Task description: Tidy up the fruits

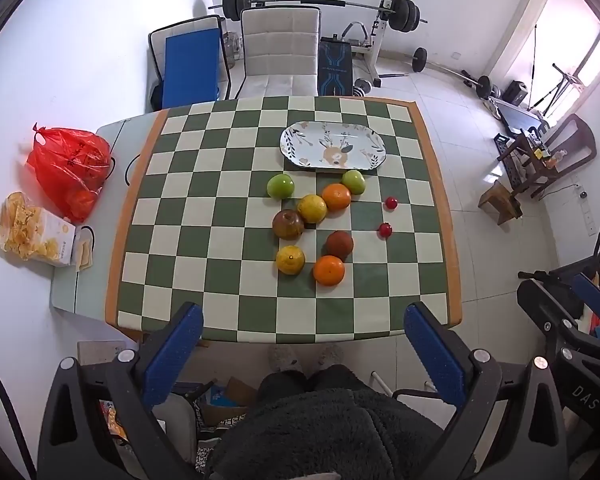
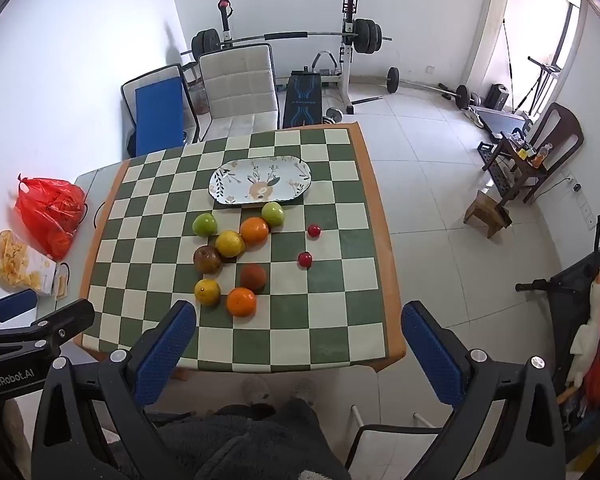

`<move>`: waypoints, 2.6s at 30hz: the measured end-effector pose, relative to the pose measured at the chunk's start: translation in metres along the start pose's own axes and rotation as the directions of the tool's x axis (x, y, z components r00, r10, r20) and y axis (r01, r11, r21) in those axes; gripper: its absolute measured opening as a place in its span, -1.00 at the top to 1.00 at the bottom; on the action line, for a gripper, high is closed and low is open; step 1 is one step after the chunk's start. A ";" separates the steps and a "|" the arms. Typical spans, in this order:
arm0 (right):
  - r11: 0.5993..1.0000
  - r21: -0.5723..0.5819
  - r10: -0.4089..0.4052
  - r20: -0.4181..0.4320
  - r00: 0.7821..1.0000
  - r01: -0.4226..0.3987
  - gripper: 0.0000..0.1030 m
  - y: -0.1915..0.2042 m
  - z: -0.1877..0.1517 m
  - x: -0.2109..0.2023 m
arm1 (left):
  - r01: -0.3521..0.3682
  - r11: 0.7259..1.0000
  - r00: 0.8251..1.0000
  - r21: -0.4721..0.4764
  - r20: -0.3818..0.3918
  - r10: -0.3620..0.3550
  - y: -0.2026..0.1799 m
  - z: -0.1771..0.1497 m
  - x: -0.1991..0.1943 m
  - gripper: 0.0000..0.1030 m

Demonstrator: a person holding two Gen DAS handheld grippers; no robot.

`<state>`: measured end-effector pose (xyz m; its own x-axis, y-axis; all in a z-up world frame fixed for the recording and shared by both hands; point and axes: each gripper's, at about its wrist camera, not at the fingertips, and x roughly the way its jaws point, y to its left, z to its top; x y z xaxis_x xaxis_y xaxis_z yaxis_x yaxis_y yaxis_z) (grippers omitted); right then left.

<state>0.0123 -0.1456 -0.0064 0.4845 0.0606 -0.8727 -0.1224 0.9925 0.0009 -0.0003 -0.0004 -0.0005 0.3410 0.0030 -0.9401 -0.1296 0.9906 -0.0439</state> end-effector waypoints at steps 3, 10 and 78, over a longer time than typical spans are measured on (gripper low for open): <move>1.000 0.011 -0.001 -0.012 1.000 0.001 -1.00 0.000 0.002 0.003 | -0.001 1.000 1.000 0.002 0.000 0.001 -0.001 -0.001 0.001 -1.00; 1.000 0.012 0.001 -0.018 1.000 -0.001 -1.00 -0.001 0.002 0.004 | 0.003 1.000 1.000 0.000 -0.006 -0.003 0.001 0.001 0.002 -1.00; 1.000 -0.002 -0.018 -0.016 1.000 0.018 -1.00 0.004 0.003 0.002 | -0.024 1.000 1.000 -0.001 0.006 0.024 0.020 0.015 0.002 -1.00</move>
<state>0.0152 -0.1412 -0.0067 0.4728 0.0412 -0.8802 -0.1160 0.9931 -0.0158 0.0114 0.0213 0.0016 0.3436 0.0276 -0.9387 -0.1386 0.9901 -0.0217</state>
